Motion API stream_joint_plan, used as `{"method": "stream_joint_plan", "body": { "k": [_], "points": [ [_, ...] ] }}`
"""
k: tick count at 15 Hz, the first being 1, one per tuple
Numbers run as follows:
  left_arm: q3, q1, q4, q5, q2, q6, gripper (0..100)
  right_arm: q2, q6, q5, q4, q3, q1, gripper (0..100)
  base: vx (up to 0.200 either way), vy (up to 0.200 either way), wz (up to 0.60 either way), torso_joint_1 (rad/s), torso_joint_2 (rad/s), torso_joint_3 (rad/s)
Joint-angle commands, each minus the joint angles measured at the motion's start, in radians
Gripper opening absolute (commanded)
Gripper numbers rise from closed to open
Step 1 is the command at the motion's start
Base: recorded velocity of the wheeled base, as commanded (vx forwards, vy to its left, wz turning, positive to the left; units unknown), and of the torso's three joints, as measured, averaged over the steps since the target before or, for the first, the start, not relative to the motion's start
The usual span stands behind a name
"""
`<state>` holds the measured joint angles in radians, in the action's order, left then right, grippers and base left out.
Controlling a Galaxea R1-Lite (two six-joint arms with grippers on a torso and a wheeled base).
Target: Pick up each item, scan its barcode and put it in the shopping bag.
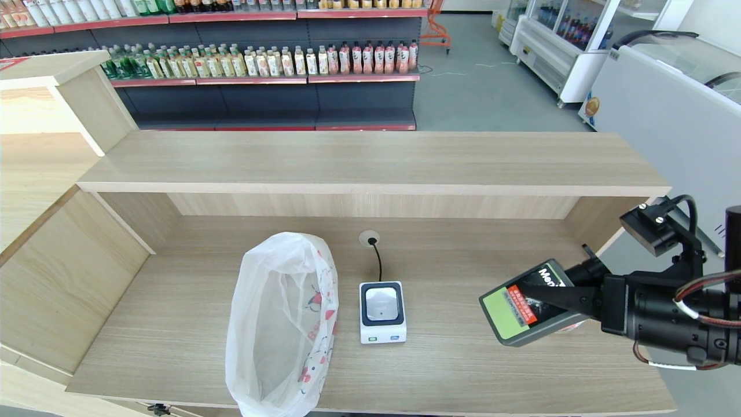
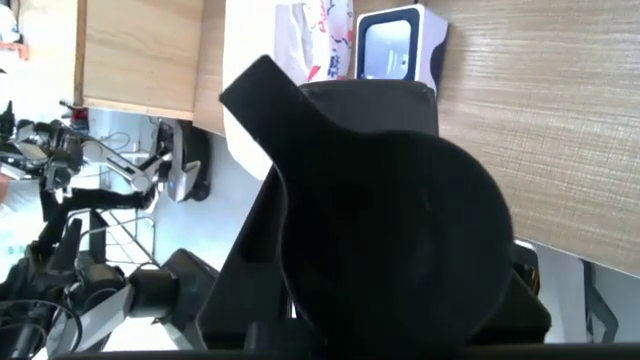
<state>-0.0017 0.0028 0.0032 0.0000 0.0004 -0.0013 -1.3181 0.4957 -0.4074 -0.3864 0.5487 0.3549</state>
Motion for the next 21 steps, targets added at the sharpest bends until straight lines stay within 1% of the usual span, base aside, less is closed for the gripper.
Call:
{"method": "stream_joint_plan", "body": {
  "k": [1, 7, 9, 11, 14, 15, 16, 19, 21],
  "points": [
    [0.0, 0.0, 0.0, 0.0, 0.0, 0.0, 100, -0.004, 0.0, -0.001, -0.002, -0.001, 0.001, 0, 0.0, 0.2, 0.0, 0.032, 0.05, -0.002],
    [0.0, 0.0, 0.0, 0.0, 0.0, 0.0, 100, -0.018, 0.0, -0.001, -0.002, 0.007, 0.001, 0, 0.0, 0.2, 0.0, 0.008, 0.01, 0.002],
    [0.0, 0.0, 0.0, 0.0, 0.0, 0.0, 100, -0.032, -0.005, 0.007, -0.002, 0.005, 0.001, 0, 0.0, 0.0, 0.0, 0.0, 0.0, 0.0],
    [0.0, 0.0, 0.0, 0.0, 0.0, 0.0, 100, -0.076, -0.016, 0.058, -0.008, 0.01, 0.001, 0, 0.0, 0.0, 0.0, 0.0, 0.0, 0.0],
    [0.0, 0.0, 0.0, 0.0, 0.0, 0.0, 100, -0.147, -0.066, 0.064, -0.014, 0.025, 0.001, 0, 0.0, 0.0, 0.0, 0.0, 0.0, 0.0],
    [0.0, 0.0, 0.0, 0.0, 0.0, 0.0, 100, -0.213, -0.114, 0.061, -0.017, 0.06, 0.001, 0, 0.0, 0.0, 0.0, 0.0, 0.0, 0.0],
    [0.0, 0.0, 0.0, 0.0, 0.0, 0.0, 100, -0.248, -0.129, 0.061, -0.023, 0.074, 0.003, 0, 0.0, 0.0, 0.0, 0.0, 0.0, 0.0],
    [0.0, 0.0, 0.0, 0.0, 0.0, 0.001, 100, -0.443, -0.154, 0.064, -0.16, 0.134, 0.029, 0, 0.0, 0.0, 0.0, 0.0, 0.0, 0.0],
    [0.0, 0.0, 0.0, 0.0, 0.0, 0.003, 100, -0.541, -0.164, 0.062, -0.224, 0.185, 0.053, 0, 0.0, 0.0, 0.0, 0.0, 0.0, 0.0]
  ]
}}
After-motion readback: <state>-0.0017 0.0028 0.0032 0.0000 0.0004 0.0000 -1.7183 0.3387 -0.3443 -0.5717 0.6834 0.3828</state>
